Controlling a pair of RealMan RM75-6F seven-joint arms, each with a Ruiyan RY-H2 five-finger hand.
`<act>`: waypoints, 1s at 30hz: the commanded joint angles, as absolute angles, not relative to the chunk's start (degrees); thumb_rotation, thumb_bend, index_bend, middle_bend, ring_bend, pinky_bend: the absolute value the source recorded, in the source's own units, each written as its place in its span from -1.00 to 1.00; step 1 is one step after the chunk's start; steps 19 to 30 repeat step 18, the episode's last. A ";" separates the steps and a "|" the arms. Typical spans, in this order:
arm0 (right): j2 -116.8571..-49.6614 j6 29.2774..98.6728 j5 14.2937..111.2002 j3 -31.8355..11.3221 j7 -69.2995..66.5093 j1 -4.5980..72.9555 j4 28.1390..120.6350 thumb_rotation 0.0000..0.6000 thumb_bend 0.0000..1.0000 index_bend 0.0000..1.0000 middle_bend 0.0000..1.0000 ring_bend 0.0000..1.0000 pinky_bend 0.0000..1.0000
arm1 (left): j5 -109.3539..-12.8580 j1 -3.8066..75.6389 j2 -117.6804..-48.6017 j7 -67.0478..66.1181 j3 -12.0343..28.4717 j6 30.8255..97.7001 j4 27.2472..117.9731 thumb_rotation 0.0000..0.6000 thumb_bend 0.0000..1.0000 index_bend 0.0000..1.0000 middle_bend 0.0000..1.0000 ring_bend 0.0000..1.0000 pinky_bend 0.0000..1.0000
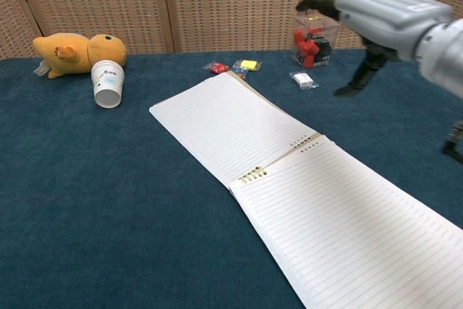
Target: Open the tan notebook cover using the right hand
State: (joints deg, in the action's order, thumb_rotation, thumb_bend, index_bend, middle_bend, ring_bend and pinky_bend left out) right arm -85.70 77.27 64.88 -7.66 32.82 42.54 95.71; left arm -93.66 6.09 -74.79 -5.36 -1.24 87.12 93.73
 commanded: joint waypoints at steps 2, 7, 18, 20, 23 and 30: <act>-81.11 83.67 71.98 -1.61 23.73 34.26 98.10 1.00 -1.00 -1.00 -1.00 -1.00 -1.00 | -94.01 5.86 -74.47 -6.42 -1.50 87.33 94.39 1.00 -0.71 -1.00 -1.00 -1.00 -1.00; -79.09 88.23 75.50 1.68 16.93 28.49 97.15 1.00 -1.00 -1.00 -1.00 -1.00 -1.00 | -94.65 5.55 -74.13 -7.11 -1.64 88.06 94.86 1.00 -0.71 -1.00 -1.00 -1.00 -1.00; -77.37 94.94 82.48 6.74 7.62 17.80 91.72 1.00 -1.00 -1.00 -1.00 -1.00 -1.00 | -96.67 4.85 -73.33 -8.29 -2.19 89.63 95.72 1.00 -0.71 -1.00 -1.00 -1.00 -1.00; -77.37 94.94 82.48 6.74 7.62 17.80 91.72 1.00 -1.00 -1.00 -1.00 -1.00 -1.00 | -96.67 4.85 -73.33 -8.29 -2.19 89.63 95.72 1.00 -0.71 -1.00 -1.00 -1.00 -1.00; -77.37 94.94 82.48 6.74 7.62 17.80 91.72 1.00 -1.00 -1.00 -1.00 -1.00 -1.00 | -96.67 4.85 -73.33 -8.29 -2.19 89.63 95.72 1.00 -0.71 -1.00 -1.00 -1.00 -1.00; -77.37 94.94 82.48 6.74 7.62 17.80 91.72 1.00 -1.00 -1.00 -1.00 -1.00 -1.00 | -96.67 4.85 -73.33 -8.29 -2.19 89.63 95.72 1.00 -0.71 -1.00 -1.00 -1.00 -1.00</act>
